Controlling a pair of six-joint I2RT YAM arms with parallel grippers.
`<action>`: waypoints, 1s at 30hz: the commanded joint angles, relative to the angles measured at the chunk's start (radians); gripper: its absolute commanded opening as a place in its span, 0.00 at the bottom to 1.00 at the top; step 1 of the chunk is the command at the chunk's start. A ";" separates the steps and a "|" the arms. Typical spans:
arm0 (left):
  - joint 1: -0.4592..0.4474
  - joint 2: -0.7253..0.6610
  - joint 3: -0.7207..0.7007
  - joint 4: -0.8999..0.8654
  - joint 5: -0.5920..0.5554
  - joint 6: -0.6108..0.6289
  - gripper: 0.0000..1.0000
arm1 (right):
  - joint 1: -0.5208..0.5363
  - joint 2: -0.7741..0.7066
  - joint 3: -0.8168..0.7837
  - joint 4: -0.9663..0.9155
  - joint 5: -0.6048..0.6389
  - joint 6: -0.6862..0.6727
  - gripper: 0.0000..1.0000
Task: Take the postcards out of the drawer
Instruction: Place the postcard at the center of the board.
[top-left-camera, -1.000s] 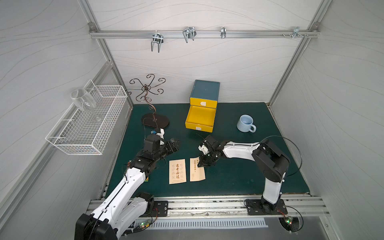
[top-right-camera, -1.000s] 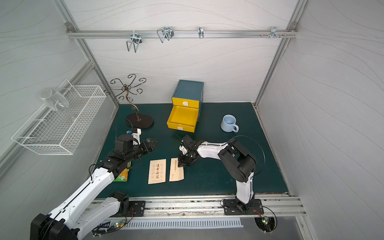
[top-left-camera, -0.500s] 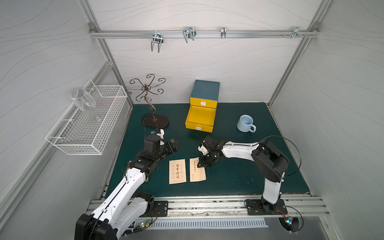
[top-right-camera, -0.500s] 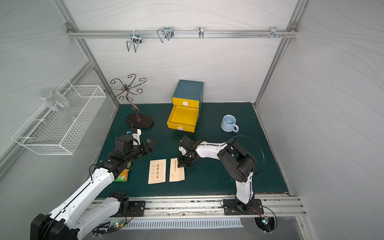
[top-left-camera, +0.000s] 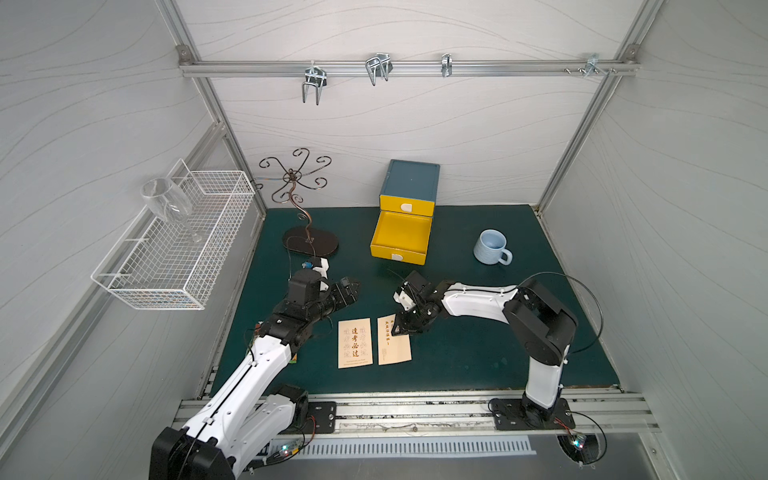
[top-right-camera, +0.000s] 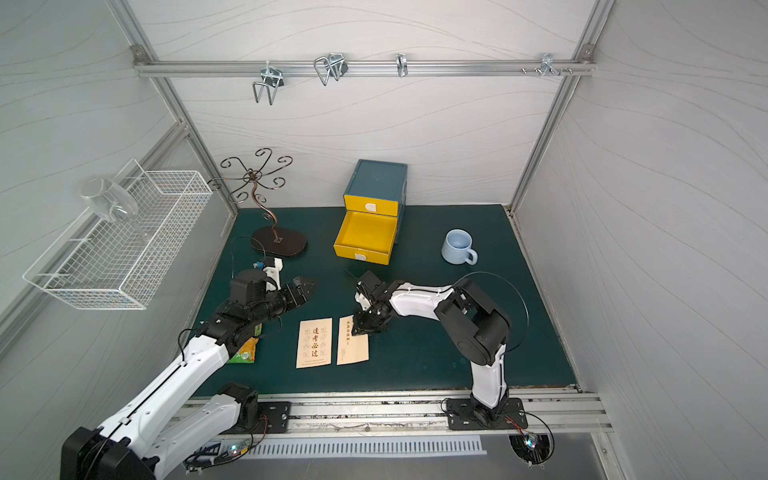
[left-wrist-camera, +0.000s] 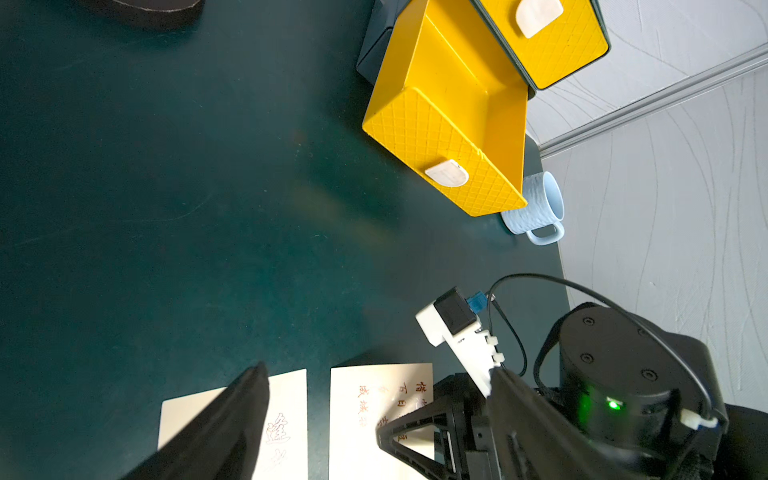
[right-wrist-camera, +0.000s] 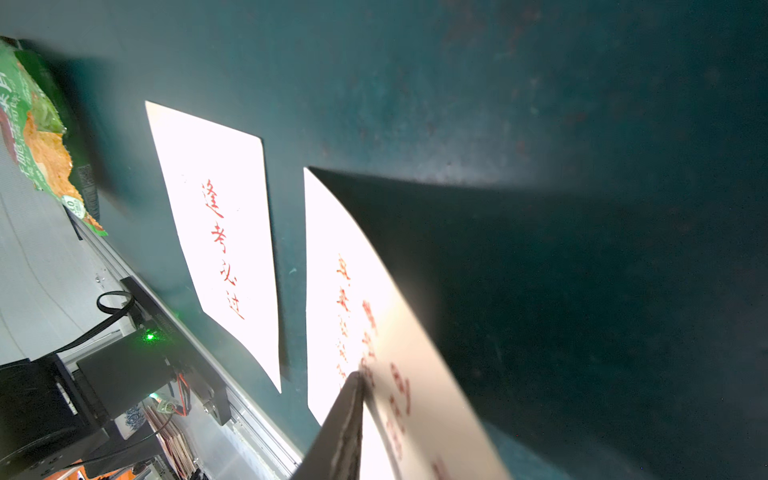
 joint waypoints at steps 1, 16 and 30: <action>0.006 0.006 0.026 0.018 -0.007 0.022 0.88 | 0.006 0.007 -0.019 -0.131 0.071 -0.010 0.32; 0.006 -0.002 0.018 0.008 -0.017 0.022 0.88 | 0.004 -0.006 -0.026 -0.169 0.115 -0.012 0.40; 0.006 -0.004 0.016 0.006 -0.017 0.022 0.88 | 0.004 -0.030 -0.022 -0.213 0.154 -0.014 0.50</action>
